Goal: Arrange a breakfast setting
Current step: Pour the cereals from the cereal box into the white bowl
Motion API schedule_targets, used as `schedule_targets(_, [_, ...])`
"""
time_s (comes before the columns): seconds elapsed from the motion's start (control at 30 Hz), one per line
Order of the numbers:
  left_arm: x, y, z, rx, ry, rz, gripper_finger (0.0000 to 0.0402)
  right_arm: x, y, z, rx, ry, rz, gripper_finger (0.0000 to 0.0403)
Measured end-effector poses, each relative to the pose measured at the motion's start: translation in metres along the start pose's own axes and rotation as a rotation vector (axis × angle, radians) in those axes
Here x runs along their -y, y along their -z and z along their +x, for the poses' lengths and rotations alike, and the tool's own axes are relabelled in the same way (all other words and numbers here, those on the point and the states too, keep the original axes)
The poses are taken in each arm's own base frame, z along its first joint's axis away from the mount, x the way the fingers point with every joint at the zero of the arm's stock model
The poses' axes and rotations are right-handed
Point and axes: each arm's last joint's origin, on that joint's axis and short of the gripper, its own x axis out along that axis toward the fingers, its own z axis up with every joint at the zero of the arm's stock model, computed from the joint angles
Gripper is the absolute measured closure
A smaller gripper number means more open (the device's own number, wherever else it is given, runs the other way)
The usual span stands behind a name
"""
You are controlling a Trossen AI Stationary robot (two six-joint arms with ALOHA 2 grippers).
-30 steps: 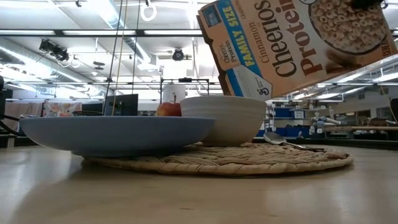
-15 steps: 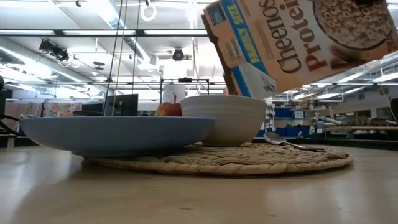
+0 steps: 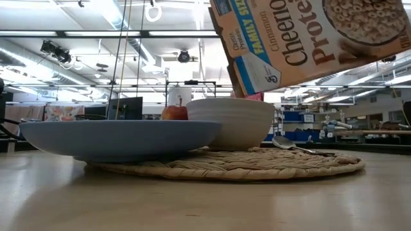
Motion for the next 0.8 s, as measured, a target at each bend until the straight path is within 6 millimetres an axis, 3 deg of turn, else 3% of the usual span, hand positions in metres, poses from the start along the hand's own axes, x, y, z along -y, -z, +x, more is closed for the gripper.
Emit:
schedule_targets(0.47, [0.002, -0.018, -0.002, 0.185, -0.011, 0.084, 0.0047, -0.012, 0.032, -0.003, 0.092, 0.005, 0.068, 0.0168])
schedule_targets(0.8, [-0.001, -0.030, 0.007, 0.277, -0.038, -0.156, 0.0047, -0.022, 0.054, -0.011, 0.184, 0.039, 0.123, 0.0168])
